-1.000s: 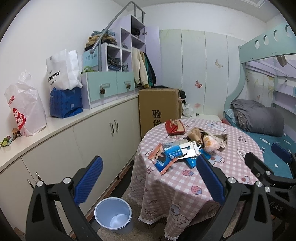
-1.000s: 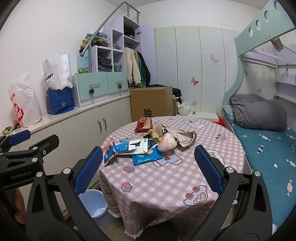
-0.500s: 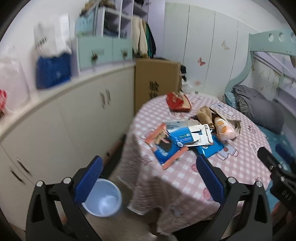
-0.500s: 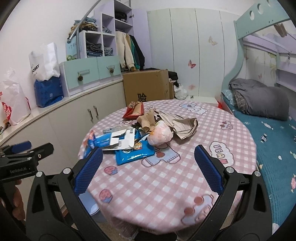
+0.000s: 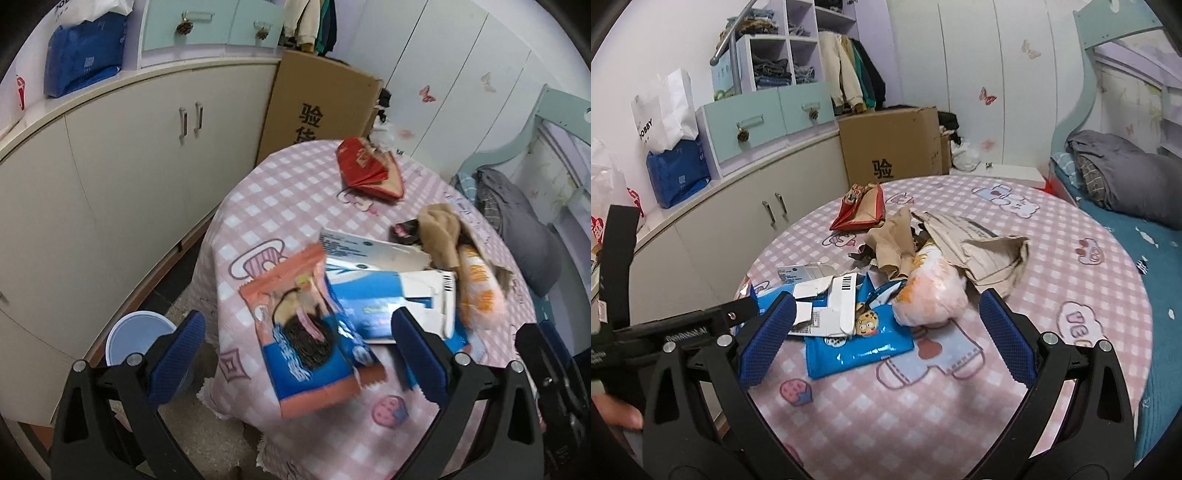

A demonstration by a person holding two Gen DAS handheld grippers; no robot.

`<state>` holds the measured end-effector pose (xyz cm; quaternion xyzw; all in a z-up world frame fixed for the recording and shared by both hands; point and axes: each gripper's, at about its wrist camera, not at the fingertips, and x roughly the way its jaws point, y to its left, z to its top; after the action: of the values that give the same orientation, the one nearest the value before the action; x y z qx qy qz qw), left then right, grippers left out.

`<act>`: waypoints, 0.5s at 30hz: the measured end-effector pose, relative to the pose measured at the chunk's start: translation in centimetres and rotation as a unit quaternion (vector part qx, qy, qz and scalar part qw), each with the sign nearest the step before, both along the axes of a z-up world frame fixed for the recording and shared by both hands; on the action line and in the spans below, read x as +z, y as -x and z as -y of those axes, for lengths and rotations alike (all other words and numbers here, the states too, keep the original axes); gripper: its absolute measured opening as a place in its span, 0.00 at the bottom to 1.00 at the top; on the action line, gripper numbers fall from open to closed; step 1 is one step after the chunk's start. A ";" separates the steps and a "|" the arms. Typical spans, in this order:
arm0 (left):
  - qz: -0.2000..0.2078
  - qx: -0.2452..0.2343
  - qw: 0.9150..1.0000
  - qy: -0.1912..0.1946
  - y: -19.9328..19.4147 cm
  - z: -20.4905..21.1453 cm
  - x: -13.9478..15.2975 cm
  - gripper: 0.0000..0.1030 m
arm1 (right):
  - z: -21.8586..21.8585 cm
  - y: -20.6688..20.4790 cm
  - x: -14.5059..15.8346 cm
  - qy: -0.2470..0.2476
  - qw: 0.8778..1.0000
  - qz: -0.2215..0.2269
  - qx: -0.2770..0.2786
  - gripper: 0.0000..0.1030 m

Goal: Collect trash
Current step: 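Grasp the red snack bag with the right tool while the left tool grasps a brown wrapper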

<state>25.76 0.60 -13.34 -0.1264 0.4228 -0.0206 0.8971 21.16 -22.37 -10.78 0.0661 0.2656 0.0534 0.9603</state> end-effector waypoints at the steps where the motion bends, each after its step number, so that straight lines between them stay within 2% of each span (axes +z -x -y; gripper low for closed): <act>1: -0.003 -0.002 1.000 0.011 -0.2 -0.1 -0.3 0.85 | -0.1 -0.6 0.0 -0.002 1.000 -0.005 0.006 0.94; 2: -0.012 -0.004 1.000 0.022 -0.4 -0.4 -0.5 0.73 | -0.2 -0.9 -0.1 -0.002 1.000 -0.008 0.008 0.94; 4: -0.029 -0.011 0.998 0.054 -0.6 -1.0 -1.2 0.59 | -0.2 -1.7 0.0 -0.004 1.000 -0.016 0.018 0.94; 6: -0.027 -0.011 0.997 0.073 -0.6 -1.5 -1.4 0.54 | -0.3 -2.2 0.1 -0.006 1.000 -0.019 0.023 0.94; 7: -0.028 -0.011 0.997 0.076 -0.6 -1.7 -1.5 0.47 | -0.5 -2.3 0.3 -0.006 0.999 -0.019 0.026 0.94; 10: -0.028 -0.021 0.994 0.108 -0.6 -2.2 -1.6 0.32 | -0.9 -3.0 0.7 -0.001 0.999 -0.021 0.034 0.94; 13: -0.025 -0.024 0.995 0.093 -0.7 -2.2 -1.5 0.09 | -1.5 -3.7 1.0 0.002 0.999 -0.026 0.046 0.94; 14: -0.022 -0.024 0.995 0.093 -0.7 -2.3 -1.5 0.04 | -1.7 -4.0 1.1 0.001 0.998 -0.028 0.049 0.94; 15: -0.019 -0.025 0.995 0.093 -0.7 -2.5 -1.4 0.04 | -1.8 -4.2 1.2 0.001 0.998 -0.031 0.052 0.94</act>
<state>26.48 3.10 -14.76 -0.1988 0.4389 -0.0800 0.8726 25.39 -20.55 -9.59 0.0530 0.2986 0.1005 0.9476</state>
